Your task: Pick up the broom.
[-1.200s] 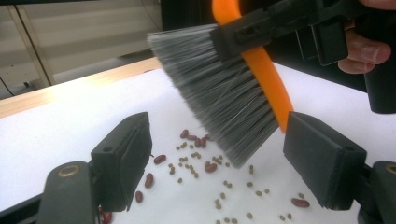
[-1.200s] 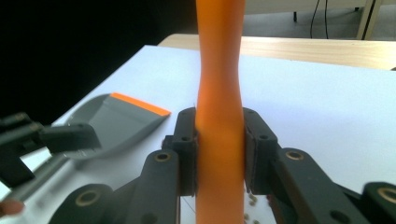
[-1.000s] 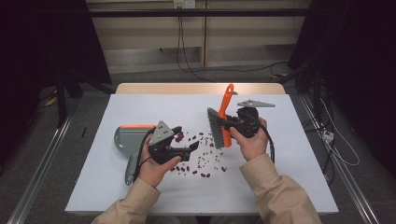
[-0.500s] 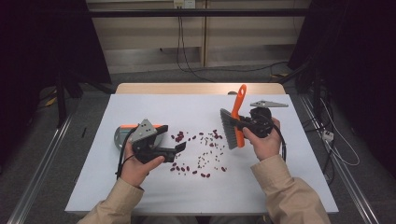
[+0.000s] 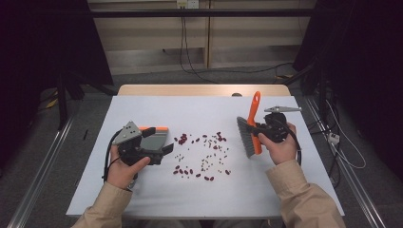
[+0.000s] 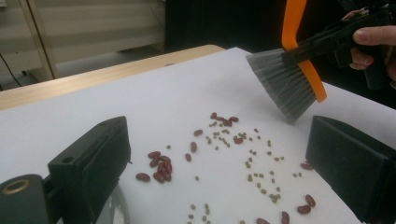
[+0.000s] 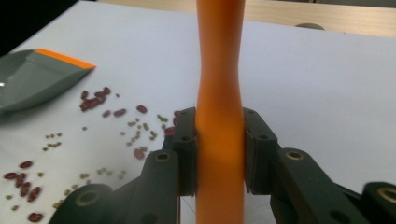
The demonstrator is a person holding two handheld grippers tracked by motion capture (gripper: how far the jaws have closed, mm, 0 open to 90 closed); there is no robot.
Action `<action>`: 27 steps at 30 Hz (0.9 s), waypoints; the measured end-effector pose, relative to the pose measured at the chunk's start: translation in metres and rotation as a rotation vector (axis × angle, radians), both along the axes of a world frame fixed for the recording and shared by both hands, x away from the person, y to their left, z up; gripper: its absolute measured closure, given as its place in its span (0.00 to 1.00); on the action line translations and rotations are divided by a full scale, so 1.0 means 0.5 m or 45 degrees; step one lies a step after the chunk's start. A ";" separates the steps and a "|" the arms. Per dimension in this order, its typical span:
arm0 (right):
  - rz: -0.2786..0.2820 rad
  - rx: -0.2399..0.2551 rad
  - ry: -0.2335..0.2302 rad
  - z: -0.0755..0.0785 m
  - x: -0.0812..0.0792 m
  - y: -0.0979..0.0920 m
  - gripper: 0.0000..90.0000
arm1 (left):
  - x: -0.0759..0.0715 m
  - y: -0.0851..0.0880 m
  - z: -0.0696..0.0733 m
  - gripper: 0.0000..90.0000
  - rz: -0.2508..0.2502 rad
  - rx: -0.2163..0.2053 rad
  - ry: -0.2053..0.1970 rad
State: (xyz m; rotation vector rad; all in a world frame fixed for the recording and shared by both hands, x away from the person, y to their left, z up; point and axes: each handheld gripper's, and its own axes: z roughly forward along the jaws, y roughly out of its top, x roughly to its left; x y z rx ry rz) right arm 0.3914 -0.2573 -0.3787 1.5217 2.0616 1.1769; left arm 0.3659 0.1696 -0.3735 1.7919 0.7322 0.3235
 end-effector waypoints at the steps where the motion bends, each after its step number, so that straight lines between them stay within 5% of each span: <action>1: -0.003 -0.018 0.010 -0.002 0.001 -0.001 0.79 | 0.000 0.003 -0.002 0.07 0.000 0.001 0.004; 20: -0.033 -0.134 0.013 -0.063 0.070 0.038 0.77 | 0.006 0.042 -0.029 0.07 0.059 0.014 0.046; 27: -0.012 -0.180 0.050 -0.072 0.070 0.044 0.73 | 0.006 0.056 -0.036 0.07 0.078 0.016 0.052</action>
